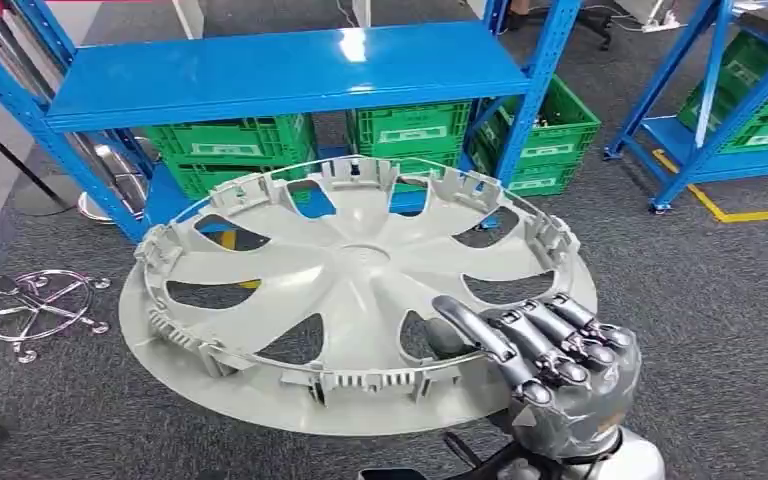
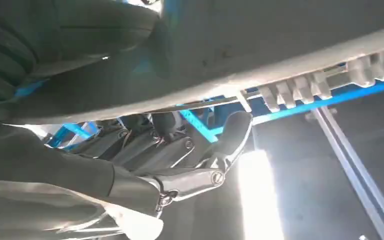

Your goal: Take the parts from the cabinet and place them on the table.

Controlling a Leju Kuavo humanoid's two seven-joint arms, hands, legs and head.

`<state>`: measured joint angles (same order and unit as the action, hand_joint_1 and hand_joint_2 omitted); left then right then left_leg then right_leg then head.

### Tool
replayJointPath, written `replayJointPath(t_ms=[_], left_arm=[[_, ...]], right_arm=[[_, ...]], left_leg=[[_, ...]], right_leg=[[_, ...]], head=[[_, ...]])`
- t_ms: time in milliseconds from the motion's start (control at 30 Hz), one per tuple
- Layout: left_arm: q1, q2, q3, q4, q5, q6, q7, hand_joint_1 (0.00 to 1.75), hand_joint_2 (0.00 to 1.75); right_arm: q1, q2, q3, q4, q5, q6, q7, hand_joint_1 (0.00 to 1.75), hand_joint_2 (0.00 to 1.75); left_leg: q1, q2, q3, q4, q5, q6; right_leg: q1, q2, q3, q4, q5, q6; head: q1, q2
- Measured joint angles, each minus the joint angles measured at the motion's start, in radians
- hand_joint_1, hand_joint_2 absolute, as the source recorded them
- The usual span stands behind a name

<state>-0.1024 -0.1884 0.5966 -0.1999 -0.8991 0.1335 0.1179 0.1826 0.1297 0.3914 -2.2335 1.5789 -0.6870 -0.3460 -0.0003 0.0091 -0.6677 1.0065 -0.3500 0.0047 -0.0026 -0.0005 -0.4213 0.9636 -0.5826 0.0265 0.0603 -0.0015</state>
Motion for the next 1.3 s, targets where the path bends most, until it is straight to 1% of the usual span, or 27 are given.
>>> replayJointPath(t_ms=[33, 67, 100, 133, 200, 233, 267, 300, 367, 400, 433, 467, 533, 600, 633, 667, 733, 767, 800, 833, 900, 933, 967, 1000, 1033, 1067, 1300], left_arm=[[0.0, 0.0, 0.0, 0.0, -0.001, 0.0, 0.0, 0.0, 1.75], [0.001, 0.001, 0.0, 0.0, -0.003, 0.001, 0.0, 0.0, 1.75], [0.001, 0.001, 0.0, 0.0, -0.003, 0.001, 0.0, 0.0, 1.75], [0.001, 0.002, 0.0, 0.0, -0.004, 0.001, -0.001, 0.0, 1.75], [-0.002, 0.002, 0.0, 0.0, -0.005, 0.001, -0.002, 0.0, 1.75], [-0.003, 0.002, 0.0, 0.0, -0.006, 0.001, -0.003, 0.0, 1.75], [-0.003, 0.002, 0.0, 0.0, -0.007, 0.001, -0.003, 0.0, 1.75], [-0.003, 0.001, -0.002, -0.001, -0.012, 0.0, -0.005, 0.0, 1.75], [-0.001, 0.001, -0.006, -0.001, -0.016, 0.0, -0.009, 0.0, 1.75], [0.002, 0.001, -0.007, -0.001, -0.02, 0.0, -0.011, 0.0, 1.75], [0.004, 0.0, -0.008, -0.001, -0.023, 0.0, -0.015, 0.0, 1.75], [0.005, -0.001, -0.009, -0.001, -0.023, 0.0, -0.018, 0.0, 1.75], [0.004, -0.005, -0.014, -0.001, -0.024, 0.0, -0.019, 0.0, 1.75], [0.009, -0.01, -0.016, -0.001, -0.025, -0.001, -0.02, 0.0, 1.75], [0.009, -0.01, -0.017, -0.001, -0.025, -0.001, -0.02, 0.0, 1.75], [0.008, -0.01, -0.018, -0.001, -0.026, -0.001, -0.02, 0.0, 1.75], [0.009, -0.011, -0.023, -0.001, -0.026, -0.001, -0.021, 0.0, 1.75], [0.009, -0.011, -0.023, -0.001, -0.026, -0.001, -0.021, 0.0, 1.75], [0.009, -0.011, -0.023, -0.001, -0.026, -0.002, -0.021, 0.0, 1.75], [0.008, -0.011, -0.023, -0.001, -0.026, -0.005, -0.022, 0.0, 1.75], [0.008, -0.014, -0.023, -0.001, -0.027, -0.01, -0.022, 0.0, 1.75], [0.008, -0.014, -0.023, -0.001, -0.028, -0.012, -0.022, 0.0, 1.75], [0.006, -0.014, -0.024, -0.001, -0.029, -0.013, -0.022, 0.0, 1.75], [0.005, -0.014, -0.024, -0.001, -0.03, -0.013, -0.022, 0.0, 1.75], [0.005, -0.012, -0.024, -0.001, -0.03, -0.013, -0.022, 0.0, 1.75], [0.005, -0.012, -0.024, -0.001, -0.031, -0.013, -0.022, 0.0, 1.75], [0.004, -0.013, -0.027, -0.001, -0.041, -0.014, -0.024, 0.0, 1.75]], right_arm=[[0.002, 0.001, -0.001, 0.0, 0.0, 0.0, 0.0, 1.75, 1.75], [0.003, 0.003, -0.001, -0.001, 0.0, 0.0, 0.0, 1.75, 1.75], [0.001, 0.004, -0.002, -0.001, 0.0, 0.0, -0.002, 1.75, 1.75], [0.003, 0.006, -0.003, -0.001, 0.0, 0.0, -0.004, 1.75, 1.75], [0.006, 0.007, -0.003, -0.001, 0.0, 0.0, -0.005, 1.75, 1.75], [0.006, 0.008, -0.004, -0.001, 0.0, 0.0, -0.006, 1.75, 1.75], [0.006, 0.008, -0.004, -0.001, 0.0, 0.0, -0.006, 1.75, 1.75], [0.008, 0.008, -0.004, -0.001, 0.0, 0.0, -0.006, 1.75, 1.75], [0.01, 0.009, -0.004, -0.001, 0.0, 0.0, -0.006, 1.75, 1.75], [0.011, 0.011, -0.005, -0.001, 0.0, 0.0, -0.006, 1.75, 1.75], [0.012, 0.012, -0.005, -0.001, 0.0, 0.0, -0.006, 1.75, 1.75], [0.012, 0.013, -0.006, -0.002, 0.0, 0.0, -0.007, 1.75, 1.75], [0.012, 0.014, -0.007, -0.002, 0.0, 0.0, -0.01, 1.75, 1.75], [0.014, 0.014, -0.009, -0.002, 0.0, 0.0, -0.011, 1.75, 1.75], [0.016, 0.014, -0.01, -0.002, 0.0, 0.0, -0.012, 1.75, 1.75], [0.016, 0.014, -0.012, -0.002, 0.0, 0.0, -0.015, 1.75, 1.75], [0.017, 0.014, -0.014, -0.002, 0.0, 0.0, -0.017, 1.75, 1.75], [0.018, 0.014, -0.014, -0.002, 0.0, 0.0, -0.017, 1.75, 1.75], [0.02, 0.014, -0.015, -0.002, 0.0, 0.0, -0.017, 1.75, 1.75], [0.021, 0.015, -0.015, -0.002, 0.0, 0.0, -0.017, 1.75, 1.75], [0.021, 0.015, -0.015, -0.002, 0.0, 0.0, -0.018, 1.75, 1.75], [0.02, 0.015, -0.015, -0.002, 0.0, 0.0, -0.018, 1.75, 1.75], [0.019, 0.016, -0.015, -0.003, 0.0, 0.0, -0.018, 1.75, 1.75], [0.02, 0.018, -0.015, -0.005, 0.0, 0.0, -0.018, 1.75, 1.75], [0.02, 0.019, -0.015, -0.005, 0.0, 0.0, -0.018, 1.75, 1.75], [0.021, 0.02, -0.015, -0.005, 0.0, 0.0, -0.018, 1.75, 1.75], [0.015, 0.023, -0.017, -0.008, 0.001, 0.0, -0.029, 1.75, 1.75]], left_leg=[[0.003, 0.0, -0.001, -0.006, 0.012, -0.006], [0.001, -0.001, -0.002, -0.009, 0.022, -0.014], [0.006, -0.006, -0.007, 0.003, -0.012, -0.02], [0.006, -0.006, -0.012, 0.038, -0.077, -0.026], [0.006, -0.006, -0.029, 0.179, -0.207, -0.034], [0.006, -0.006, -0.032, 0.256, -0.246, -0.036], [0.006, -0.006, -0.027, 0.307, -0.245, -0.037], [0.006, -0.006, -0.008, 0.316, -0.209, -0.037], [0.006, -0.006, 0.065, 0.238, -0.125, -0.032], [0.006, -0.006, 0.125, 0.154, -0.119, -0.028], [0.004, -0.007, 0.185, 0.062, -0.165, -0.022], [0.001, -0.007, 0.221, -0.003, -0.189, -0.014], [-0.003, -0.007, 0.209, -0.016, -0.199, -0.003], [0.004, -0.002, 0.2, -0.026, -0.179, 0.015], [0.003, -0.001, 0.192, -0.026, -0.171, 0.022], [0.003, 0.0, 0.182, -0.026, -0.163, 0.03], [0.002, 0.003, 0.162, -0.023, -0.147, 0.03], [0.001, 0.003, 0.152, -0.022, -0.14, 0.029], [0.001, 0.004, 0.144, -0.021, -0.134, 0.028], [0.002, 0.003, 0.14, -0.02, -0.13, 0.025], [0.002, 0.003, 0.138, -0.017, -0.127, 0.02], [-0.001, 0.003, 0.135, -0.015, -0.125, 0.016], [-0.007, 0.003, 0.128, -0.006, -0.126, 0.012], [-0.007, 0.003, 0.122, -0.005, -0.122, 0.008], [-0.009, 0.003, 0.118, -0.001, -0.121, 0.025], [-0.009, 0.003, 0.118, -0.002, -0.119, 0.03], [-0.004, 0.003, 0.116, -0.013, -0.103, 0.011]], right_leg=[[0.002, 0.0, -0.008, 0.004, 0.004, -0.005], [0.0, -0.002, -0.016, 0.002, 0.016, -0.017], [-0.005, -0.009, -0.024, 0.001, 0.028, -0.027], [-0.005, -0.009, -0.035, 0.001, 0.04, -0.039], [-0.003, -0.011, -0.064, 0.003, 0.065, -0.043], [-0.002, -0.011, -0.08, 0.005, 0.078, -0.044], [-0.001, -0.011, -0.092, 0.009, 0.092, -0.043], [-0.001, -0.011, -0.117, 0.015, 0.103, -0.042], [-0.001, -0.009, -0.157, 0.031, 0.121, -0.037], [-0.001, -0.009, -0.169, 0.037, 0.127, -0.033], [0.002, -0.009, -0.179, 0.043, 0.132, -0.027], [0.004, -0.009, -0.185, 0.048, 0.139, -0.022], [0.002, -0.012, -0.197, 0.049, 0.157, -0.01], [-0.001, -0.009, -0.211, 0.056, 0.159, 0.001], [-0.001, -0.005, -0.227, 0.082, 0.124, 0.007], [-0.002, -0.003, -0.253, 0.152, 0.07, 0.013], [-0.002, -0.003, -0.31, 0.314, -0.011, 0.019], [-0.002, -0.003, -0.32, 0.357, -0.026, 0.021], [-0.003, -0.003, -0.303, 0.348, -0.016, 0.022], [-0.003, -0.003, -0.261, 0.295, 0.012, 0.021], [-0.005, -0.004, -0.135, 0.102, 0.081, 0.015], [-0.004, -0.003, -0.103, 0.041, 0.07, 0.012], [-0.002, -0.001, -0.088, 0.024, 0.069, 0.004], [-0.004, -0.001, -0.095, 0.026, 0.075, -0.002], [-0.004, -0.001, -0.099, 0.027, 0.077, 0.0], [-0.003, -0.001, -0.1, 0.027, 0.078, -0.001], [0.003, -0.002, -0.107, 0.03, 0.085, -0.014]], head=[[0.002, 0.0], [0.002, 0.0], [0.001, 0.0], [-0.002, 0.0], [-0.007, 0.0], [-0.007, 0.0], [-0.006, 0.0], [-0.006, 0.0], [-0.006, 0.0], [-0.007, 0.0], [-0.007, 0.0], [-0.005, 0.0], [-0.005, 0.0], [-0.008, 0.0], [-0.005, 0.0], [-0.002, 0.0], [-0.002, 0.0], [-0.002, 0.0], [-0.003, 0.0], [-0.002, 0.0], [-0.002, 0.0], [-0.002, 0.0], [-0.003, 0.0], [-0.005, 0.0], [-0.004, 0.0], [-0.005, 0.0], [-0.005, 0.0]])
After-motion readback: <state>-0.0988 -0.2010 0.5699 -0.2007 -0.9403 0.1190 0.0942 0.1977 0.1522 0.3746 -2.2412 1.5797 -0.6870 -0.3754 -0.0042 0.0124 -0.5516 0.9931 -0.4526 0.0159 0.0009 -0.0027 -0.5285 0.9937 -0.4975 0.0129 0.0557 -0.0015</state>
